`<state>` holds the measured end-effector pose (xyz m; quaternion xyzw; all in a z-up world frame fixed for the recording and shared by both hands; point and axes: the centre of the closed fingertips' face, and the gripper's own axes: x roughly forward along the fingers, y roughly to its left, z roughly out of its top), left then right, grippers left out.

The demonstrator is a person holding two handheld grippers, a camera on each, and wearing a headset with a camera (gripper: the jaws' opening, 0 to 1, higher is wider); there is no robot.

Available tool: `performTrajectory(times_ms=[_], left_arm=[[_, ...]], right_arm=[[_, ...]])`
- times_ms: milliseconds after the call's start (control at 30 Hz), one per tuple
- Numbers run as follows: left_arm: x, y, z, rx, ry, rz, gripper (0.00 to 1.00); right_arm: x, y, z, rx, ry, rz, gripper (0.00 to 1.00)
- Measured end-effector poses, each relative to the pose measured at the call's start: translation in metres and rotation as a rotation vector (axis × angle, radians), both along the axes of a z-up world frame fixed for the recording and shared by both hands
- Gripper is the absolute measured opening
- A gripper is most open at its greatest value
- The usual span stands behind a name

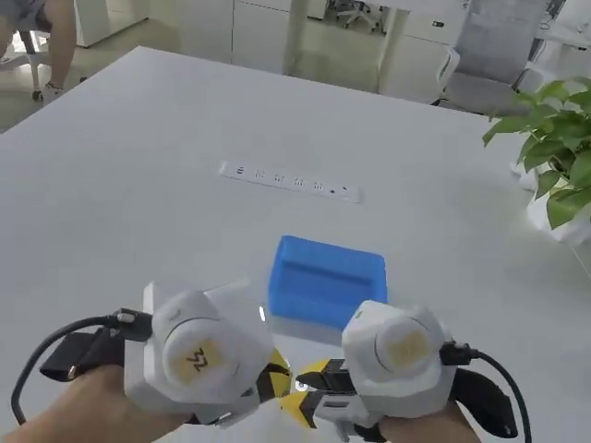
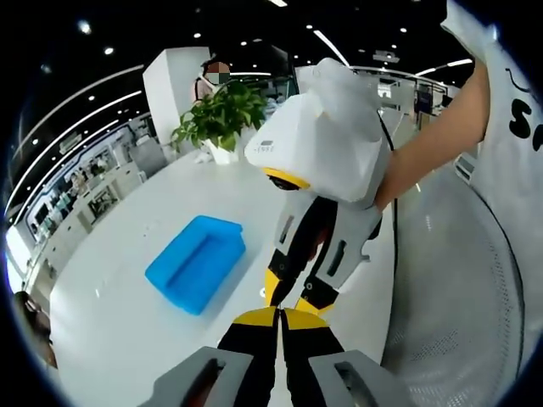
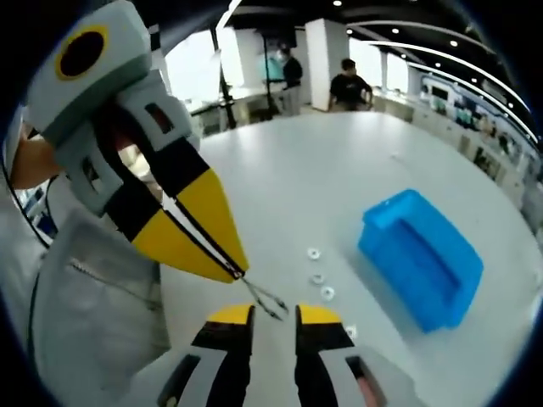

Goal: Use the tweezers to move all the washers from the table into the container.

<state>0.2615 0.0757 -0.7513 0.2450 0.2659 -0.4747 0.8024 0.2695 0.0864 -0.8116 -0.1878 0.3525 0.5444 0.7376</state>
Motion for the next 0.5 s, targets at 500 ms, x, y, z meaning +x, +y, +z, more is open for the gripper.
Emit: performTrajectory(times_ms=[500], left_arm=[[0.012,0.016,0.003,0.034,-0.014,0.049,0.00]], right_arm=[[0.013,0.020,0.001,0.042,0.006,0.034,0.08]])
